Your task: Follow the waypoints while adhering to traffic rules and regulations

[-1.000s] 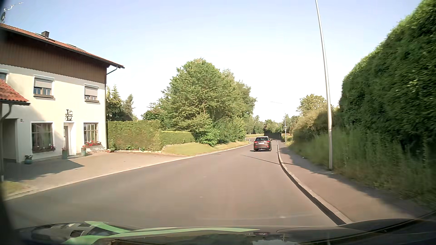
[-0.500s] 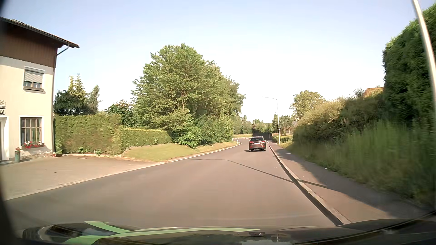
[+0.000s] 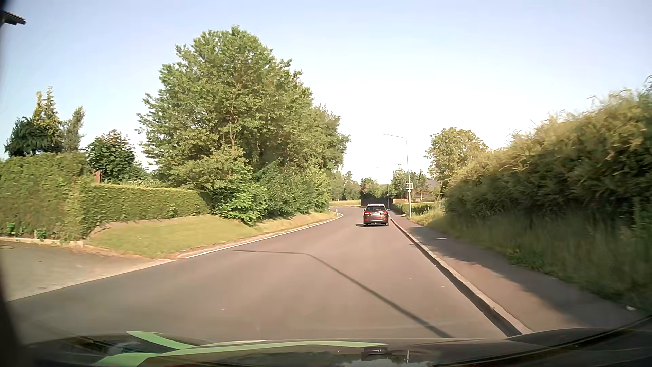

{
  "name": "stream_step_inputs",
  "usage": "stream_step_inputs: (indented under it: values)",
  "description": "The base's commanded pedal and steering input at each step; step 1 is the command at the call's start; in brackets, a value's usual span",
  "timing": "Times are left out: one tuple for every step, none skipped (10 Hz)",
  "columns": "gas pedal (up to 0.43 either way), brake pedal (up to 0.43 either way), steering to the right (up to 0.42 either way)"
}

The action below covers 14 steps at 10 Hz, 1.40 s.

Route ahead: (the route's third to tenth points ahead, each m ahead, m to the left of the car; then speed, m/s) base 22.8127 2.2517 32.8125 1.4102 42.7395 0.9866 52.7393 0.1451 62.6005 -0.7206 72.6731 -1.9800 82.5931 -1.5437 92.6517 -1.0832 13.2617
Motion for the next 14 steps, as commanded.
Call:
stream_step_inputs:
  values:
    - [0.000,0.000,0.027]
    - [0.000,0.000,0.021]
    - [0.000,0.000,0.015]
    - [0.000,0.000,0.014]
    - [0.000,0.000,0.013]
    - [0.000,0.000,0.013]
    - [0.000,0.000,0.013]
    - [0.000,0.000,0.013]
    - [0.000,0.000,0.013]
    - [0.000,0.000,0.013]
    - [0.000,0.000,0.012]
    - [0.000,0.000,0.012]
    - [0.000,0.000,0.011]
    - [0.000,0.000,0.011]
